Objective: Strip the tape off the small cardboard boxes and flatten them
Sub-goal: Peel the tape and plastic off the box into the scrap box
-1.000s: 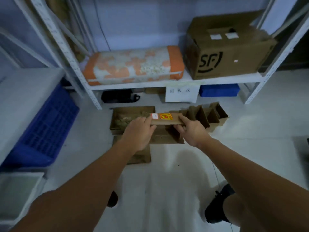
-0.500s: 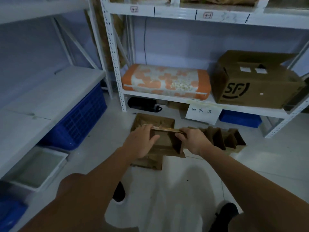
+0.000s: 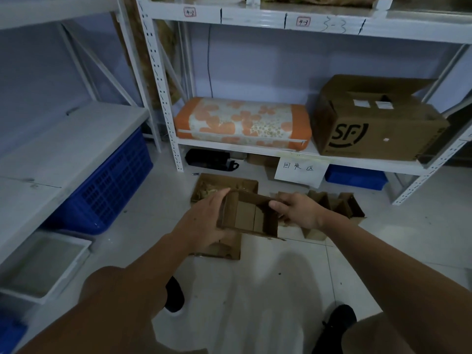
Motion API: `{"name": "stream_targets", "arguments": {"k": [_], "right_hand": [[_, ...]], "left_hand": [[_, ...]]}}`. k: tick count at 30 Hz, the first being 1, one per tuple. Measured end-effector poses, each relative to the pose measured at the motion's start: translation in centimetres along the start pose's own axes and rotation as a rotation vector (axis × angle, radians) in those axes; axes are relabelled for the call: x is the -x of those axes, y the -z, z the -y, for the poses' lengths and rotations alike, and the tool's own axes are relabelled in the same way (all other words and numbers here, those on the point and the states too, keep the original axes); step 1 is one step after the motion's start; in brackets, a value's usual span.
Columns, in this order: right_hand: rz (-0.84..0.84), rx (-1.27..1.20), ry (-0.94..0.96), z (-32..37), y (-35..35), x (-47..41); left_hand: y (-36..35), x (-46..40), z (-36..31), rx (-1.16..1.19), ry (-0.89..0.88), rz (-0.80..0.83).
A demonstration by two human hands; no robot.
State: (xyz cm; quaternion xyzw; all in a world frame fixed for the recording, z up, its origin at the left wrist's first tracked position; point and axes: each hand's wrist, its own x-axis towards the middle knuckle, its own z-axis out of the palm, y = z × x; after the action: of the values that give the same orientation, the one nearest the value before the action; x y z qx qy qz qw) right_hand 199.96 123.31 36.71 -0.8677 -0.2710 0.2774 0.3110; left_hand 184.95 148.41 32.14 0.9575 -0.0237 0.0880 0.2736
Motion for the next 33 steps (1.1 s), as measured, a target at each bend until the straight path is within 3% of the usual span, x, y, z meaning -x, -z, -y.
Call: {"name": "stream_targets", "arguments": {"k": [5,10,14,19,24,31,33], "right_hand": [[-0.071,-0.361,0.028,-0.2,-0.2,2.0],[-0.038,-0.326,0.132,-1.4,-2.5,2.5],[-0.171,-0.421,0.197,-1.2,-3.7,3.0],[-0.302,-0.48,0.244,-1.6,-4.0,3.4],[-0.287,-0.476,0.277,-1.6,-3.6,4.1],[-0.283,-0.389,0.138,-3.1,-3.4,3.9],[-0.297,-0.356,0.132,-3.5,-3.3,3.8]], "left_hand": [[-0.5,0.2,1.2,0.297,0.278,-0.004],[-0.9,-0.6,0.4,0.526,0.416,-0.017],[-1.2,-1.1,-1.9,0.656,0.429,0.03],[-1.6,-1.3,-3.3,0.715,0.339,0.035],[-1.7,-1.3,-4.0,0.733,0.295,-0.014],[-1.9,-1.4,-3.8,0.645,0.299,0.015],[-1.6,-1.4,-3.7,0.507,0.304,0.012]]}}
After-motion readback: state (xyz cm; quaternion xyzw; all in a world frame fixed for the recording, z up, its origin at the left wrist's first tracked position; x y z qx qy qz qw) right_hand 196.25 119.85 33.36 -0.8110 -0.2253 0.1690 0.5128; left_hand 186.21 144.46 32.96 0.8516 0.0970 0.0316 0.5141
